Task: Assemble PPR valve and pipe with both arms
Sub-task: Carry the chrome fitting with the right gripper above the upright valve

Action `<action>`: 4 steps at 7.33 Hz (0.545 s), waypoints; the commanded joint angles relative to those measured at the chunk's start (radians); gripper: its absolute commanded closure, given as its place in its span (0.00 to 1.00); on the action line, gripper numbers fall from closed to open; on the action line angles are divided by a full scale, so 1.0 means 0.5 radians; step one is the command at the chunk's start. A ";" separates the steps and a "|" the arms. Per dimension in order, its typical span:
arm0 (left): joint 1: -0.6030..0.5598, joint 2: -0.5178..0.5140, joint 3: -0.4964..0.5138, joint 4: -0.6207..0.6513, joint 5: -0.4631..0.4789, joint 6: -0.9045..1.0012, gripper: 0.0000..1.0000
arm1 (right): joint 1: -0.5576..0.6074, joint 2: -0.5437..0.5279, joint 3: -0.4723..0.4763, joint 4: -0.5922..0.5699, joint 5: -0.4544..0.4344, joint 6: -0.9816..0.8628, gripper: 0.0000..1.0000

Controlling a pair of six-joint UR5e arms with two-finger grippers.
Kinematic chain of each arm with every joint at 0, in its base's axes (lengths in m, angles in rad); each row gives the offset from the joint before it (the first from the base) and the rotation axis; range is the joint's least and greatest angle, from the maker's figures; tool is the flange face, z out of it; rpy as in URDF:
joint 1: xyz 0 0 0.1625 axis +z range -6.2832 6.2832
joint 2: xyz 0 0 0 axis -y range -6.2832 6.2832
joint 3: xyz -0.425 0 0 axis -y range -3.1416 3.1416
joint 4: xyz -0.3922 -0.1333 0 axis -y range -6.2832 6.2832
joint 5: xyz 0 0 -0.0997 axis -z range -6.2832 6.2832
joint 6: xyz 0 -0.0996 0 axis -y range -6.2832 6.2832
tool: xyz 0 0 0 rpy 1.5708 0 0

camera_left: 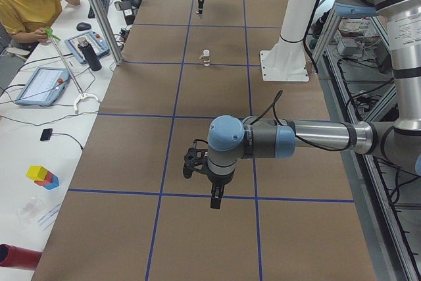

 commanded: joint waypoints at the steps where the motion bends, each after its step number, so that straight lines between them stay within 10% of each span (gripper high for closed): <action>1: -0.012 0.001 -0.004 0.004 0.008 0.001 0.00 | -0.226 0.467 -0.318 -0.070 -0.214 0.394 1.00; 4: -0.012 -0.002 -0.001 0.007 0.008 -0.002 0.00 | -0.483 0.770 -0.592 -0.168 -0.475 0.661 1.00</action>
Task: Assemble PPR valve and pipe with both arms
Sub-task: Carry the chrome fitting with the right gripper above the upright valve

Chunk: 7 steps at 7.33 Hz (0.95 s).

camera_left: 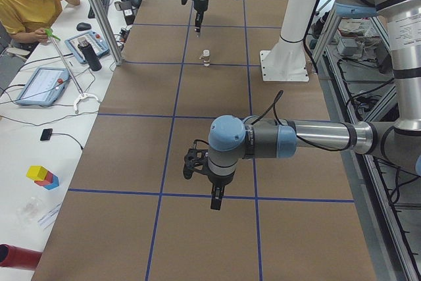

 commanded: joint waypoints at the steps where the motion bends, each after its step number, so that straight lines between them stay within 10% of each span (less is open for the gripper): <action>1: 0.000 0.000 -0.001 -0.003 0.000 0.001 0.00 | -0.174 0.079 -0.112 -0.022 -0.196 0.102 1.00; 7: 0.003 0.000 -0.001 -0.003 0.000 -0.002 0.00 | -0.203 0.082 -0.146 -0.105 -0.219 0.102 1.00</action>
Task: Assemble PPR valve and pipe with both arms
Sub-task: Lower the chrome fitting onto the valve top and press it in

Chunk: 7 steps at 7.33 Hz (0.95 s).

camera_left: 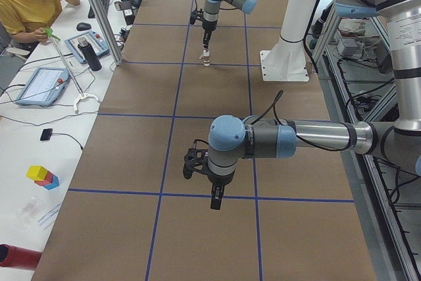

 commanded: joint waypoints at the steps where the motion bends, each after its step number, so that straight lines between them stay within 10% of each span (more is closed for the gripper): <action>1: 0.000 0.000 0.000 0.002 0.000 0.000 0.00 | -0.001 -0.003 0.001 -0.004 -0.002 0.000 1.00; 7: 0.000 0.000 0.000 0.002 0.000 0.000 0.00 | -0.040 -0.015 -0.008 0.005 -0.024 0.000 1.00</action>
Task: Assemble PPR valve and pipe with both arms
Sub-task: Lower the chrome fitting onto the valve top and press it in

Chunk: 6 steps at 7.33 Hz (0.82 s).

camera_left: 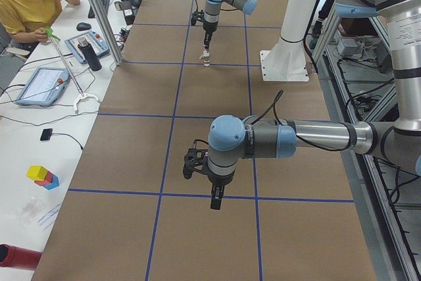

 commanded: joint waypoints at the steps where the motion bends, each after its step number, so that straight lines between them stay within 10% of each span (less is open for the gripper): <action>1: -0.003 0.000 0.000 0.002 0.000 0.000 0.00 | -0.016 -0.011 -0.005 0.000 -0.019 0.000 1.00; 6: -0.003 0.000 0.000 0.002 0.000 0.000 0.00 | -0.016 -0.023 -0.005 0.003 -0.040 -0.018 1.00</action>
